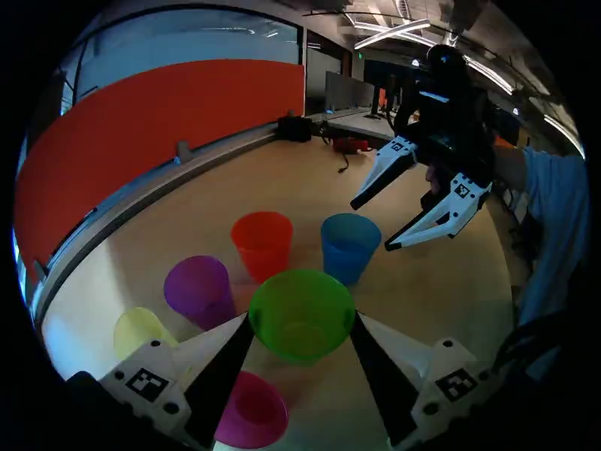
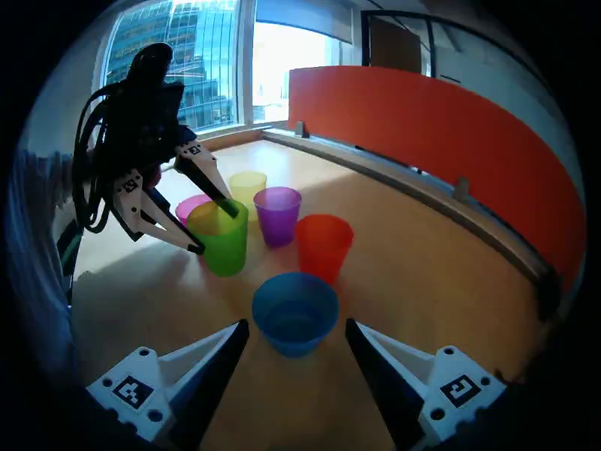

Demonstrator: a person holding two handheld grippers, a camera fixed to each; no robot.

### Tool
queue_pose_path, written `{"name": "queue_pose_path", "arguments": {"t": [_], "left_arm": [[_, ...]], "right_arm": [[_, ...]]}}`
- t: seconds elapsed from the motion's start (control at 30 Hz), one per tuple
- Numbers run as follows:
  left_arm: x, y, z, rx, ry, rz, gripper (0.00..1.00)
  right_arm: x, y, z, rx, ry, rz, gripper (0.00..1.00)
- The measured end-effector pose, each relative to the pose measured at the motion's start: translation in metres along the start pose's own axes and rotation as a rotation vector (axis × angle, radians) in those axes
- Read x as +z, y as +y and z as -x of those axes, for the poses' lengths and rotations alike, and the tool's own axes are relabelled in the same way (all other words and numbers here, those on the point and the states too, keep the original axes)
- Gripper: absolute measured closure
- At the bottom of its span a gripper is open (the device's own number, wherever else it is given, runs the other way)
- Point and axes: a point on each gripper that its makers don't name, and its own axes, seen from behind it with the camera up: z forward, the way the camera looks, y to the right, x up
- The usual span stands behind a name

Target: Pour water

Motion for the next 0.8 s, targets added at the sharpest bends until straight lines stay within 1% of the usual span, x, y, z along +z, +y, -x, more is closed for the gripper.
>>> {"name": "queue_pose_path", "arguments": {"t": [0.47, 0.8], "left_arm": [[-0.021, -0.002, -0.01, -0.003, 0.047, -0.02, 0.12], [-0.037, -0.003, -0.013, -0.003, 0.078, -0.037, 0.12]], "right_arm": [[0.017, -0.001, 0.006, 0.009, -0.023, -0.008, 0.0], [0.031, -0.003, 0.008, -0.005, -0.038, -0.013, 0.0]]}}
